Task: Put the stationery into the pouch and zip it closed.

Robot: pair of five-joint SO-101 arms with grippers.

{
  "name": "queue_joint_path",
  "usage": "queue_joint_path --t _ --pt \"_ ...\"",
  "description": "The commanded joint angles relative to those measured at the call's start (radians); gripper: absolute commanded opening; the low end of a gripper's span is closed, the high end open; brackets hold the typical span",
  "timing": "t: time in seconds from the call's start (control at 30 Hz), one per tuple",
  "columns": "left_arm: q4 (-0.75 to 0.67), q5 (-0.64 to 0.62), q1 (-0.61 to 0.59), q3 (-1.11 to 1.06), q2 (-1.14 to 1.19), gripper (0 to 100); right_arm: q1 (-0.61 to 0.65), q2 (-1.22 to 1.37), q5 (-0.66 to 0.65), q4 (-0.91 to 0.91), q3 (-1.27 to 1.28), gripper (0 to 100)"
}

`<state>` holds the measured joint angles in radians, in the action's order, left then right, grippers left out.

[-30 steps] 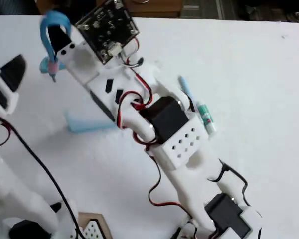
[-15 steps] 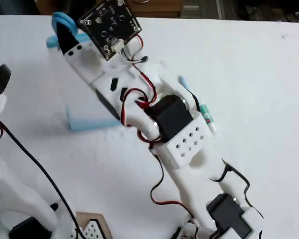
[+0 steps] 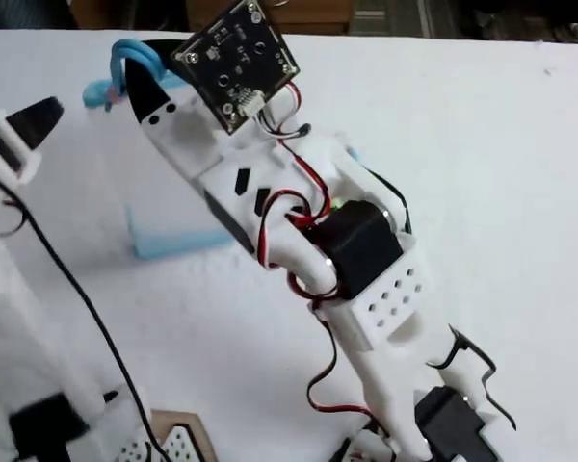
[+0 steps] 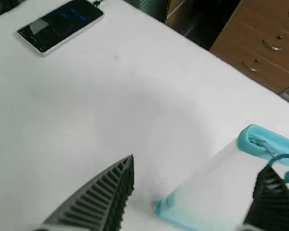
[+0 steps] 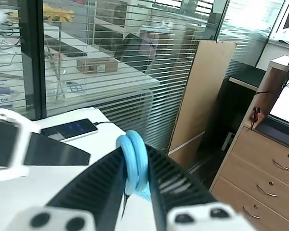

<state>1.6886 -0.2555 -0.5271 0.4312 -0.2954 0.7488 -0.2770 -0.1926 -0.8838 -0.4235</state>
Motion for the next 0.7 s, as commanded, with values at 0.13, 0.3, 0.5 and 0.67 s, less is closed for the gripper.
queue_joint_path --t 0.13,0.3,0.5,0.67 --pt "0.052 -0.006 -0.012 0.222 0.214 39 -0.007 -0.038 -0.003 -0.004 -0.026 1.7" --pt "0.095 -0.005 0.002 0.44 0.312 39 -0.007 -0.036 -0.003 -0.004 -0.026 1.7" --pt "0.097 -0.003 0.073 0.47 0.332 39 -0.007 -0.031 -0.003 -0.004 -0.026 1.7" --pt "0.095 -0.005 0.113 0.47 0.341 39 -0.007 -0.031 -0.003 -0.004 -0.026 1.7"
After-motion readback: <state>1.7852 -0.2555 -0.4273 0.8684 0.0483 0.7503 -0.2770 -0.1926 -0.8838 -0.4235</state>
